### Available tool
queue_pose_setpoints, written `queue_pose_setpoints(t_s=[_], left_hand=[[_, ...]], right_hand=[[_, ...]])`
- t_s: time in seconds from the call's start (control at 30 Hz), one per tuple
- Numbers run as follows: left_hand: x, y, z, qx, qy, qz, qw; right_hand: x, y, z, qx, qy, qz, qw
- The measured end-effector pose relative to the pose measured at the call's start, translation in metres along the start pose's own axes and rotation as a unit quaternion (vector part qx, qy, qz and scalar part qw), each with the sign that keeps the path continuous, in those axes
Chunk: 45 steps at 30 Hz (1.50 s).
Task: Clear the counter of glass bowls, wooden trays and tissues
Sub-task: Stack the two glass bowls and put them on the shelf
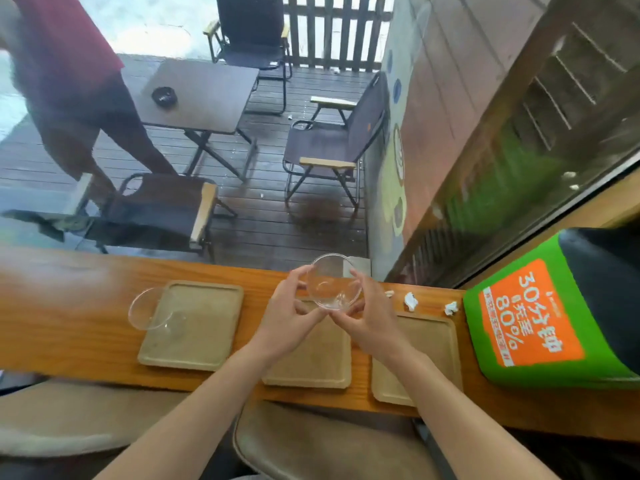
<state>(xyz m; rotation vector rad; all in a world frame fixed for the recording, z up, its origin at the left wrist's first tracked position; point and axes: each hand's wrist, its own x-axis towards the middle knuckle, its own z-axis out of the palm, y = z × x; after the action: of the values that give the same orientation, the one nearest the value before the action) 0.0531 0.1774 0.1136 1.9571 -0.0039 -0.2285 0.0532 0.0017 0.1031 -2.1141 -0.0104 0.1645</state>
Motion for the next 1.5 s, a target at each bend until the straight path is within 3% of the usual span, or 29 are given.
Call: queue_pose_setpoints(t_s=[0.37, 0.67, 1.07, 1.5], left_hand=[[-0.039, -0.036, -0.044, 0.006, 0.055, -0.055, 0.997], [-0.049, -0.055, -0.043, 0.028, 0.048, -0.078, 0.995], [-0.047, -0.074, -0.039, 0.062, 0.044, -0.095, 0.993], [-0.038, -0.093, -0.023, 0.102, 0.031, -0.13, 0.986]], right_hand=[[-0.004, -0.021, 0.052, 0.0, -0.07, -0.044, 0.997], [-0.009, -0.009, 0.065, -0.024, -0.117, -0.007, 0.993], [-0.01, -0.008, 0.069, -0.014, -0.138, 0.011, 0.99], [-0.009, 0.007, 0.069, -0.075, -0.155, 0.045, 0.984]])
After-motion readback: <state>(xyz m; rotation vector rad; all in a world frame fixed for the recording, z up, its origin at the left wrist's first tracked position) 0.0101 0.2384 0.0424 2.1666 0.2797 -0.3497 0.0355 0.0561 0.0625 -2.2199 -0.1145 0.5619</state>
